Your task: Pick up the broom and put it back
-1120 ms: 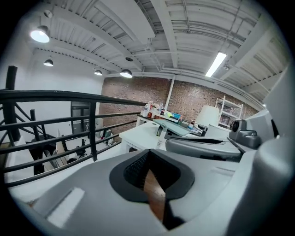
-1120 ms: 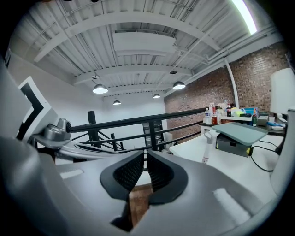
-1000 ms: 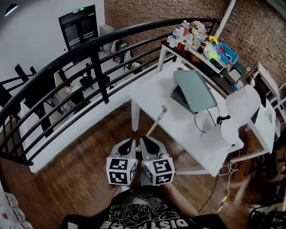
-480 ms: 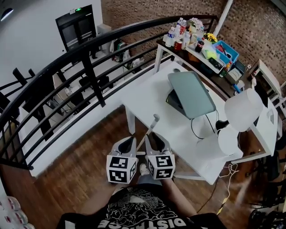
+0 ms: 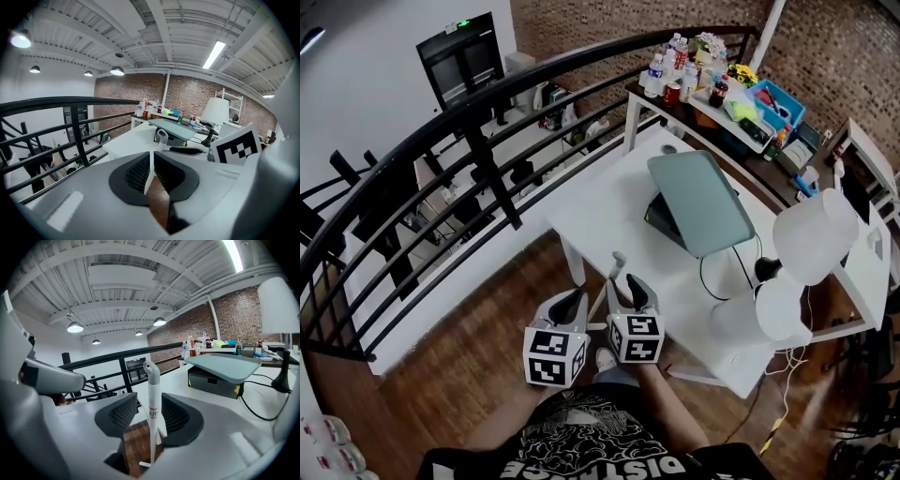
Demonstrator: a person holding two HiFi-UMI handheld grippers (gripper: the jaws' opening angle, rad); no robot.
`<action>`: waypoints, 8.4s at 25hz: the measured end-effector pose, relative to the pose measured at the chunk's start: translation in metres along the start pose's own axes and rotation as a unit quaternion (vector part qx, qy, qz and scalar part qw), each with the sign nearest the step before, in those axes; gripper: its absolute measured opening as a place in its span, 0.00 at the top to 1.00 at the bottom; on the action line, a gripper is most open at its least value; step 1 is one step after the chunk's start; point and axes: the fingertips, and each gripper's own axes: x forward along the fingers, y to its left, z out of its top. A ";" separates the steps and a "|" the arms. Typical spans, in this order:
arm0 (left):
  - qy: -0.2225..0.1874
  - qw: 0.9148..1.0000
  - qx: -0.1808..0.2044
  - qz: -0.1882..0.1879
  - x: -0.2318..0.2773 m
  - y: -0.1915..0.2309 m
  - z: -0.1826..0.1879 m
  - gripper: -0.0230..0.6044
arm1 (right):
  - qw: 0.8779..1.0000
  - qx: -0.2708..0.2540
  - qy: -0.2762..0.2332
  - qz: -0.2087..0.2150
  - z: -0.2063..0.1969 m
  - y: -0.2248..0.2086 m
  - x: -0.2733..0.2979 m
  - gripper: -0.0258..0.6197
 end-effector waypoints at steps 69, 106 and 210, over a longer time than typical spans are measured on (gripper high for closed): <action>-0.058 0.991 -0.074 0.097 -0.161 0.084 -0.062 0.93 | 0.988 -0.105 -0.070 0.088 0.063 0.187 -0.088 0.81; -0.037 0.997 -0.031 0.057 -0.083 0.050 -0.016 0.93 | 0.998 -0.047 -0.011 0.028 -0.002 0.098 -0.022 0.80; -0.041 0.997 -0.040 0.052 -0.098 0.031 -0.034 0.93 | 0.998 -0.059 -0.024 -0.021 -0.002 0.064 -0.050 0.80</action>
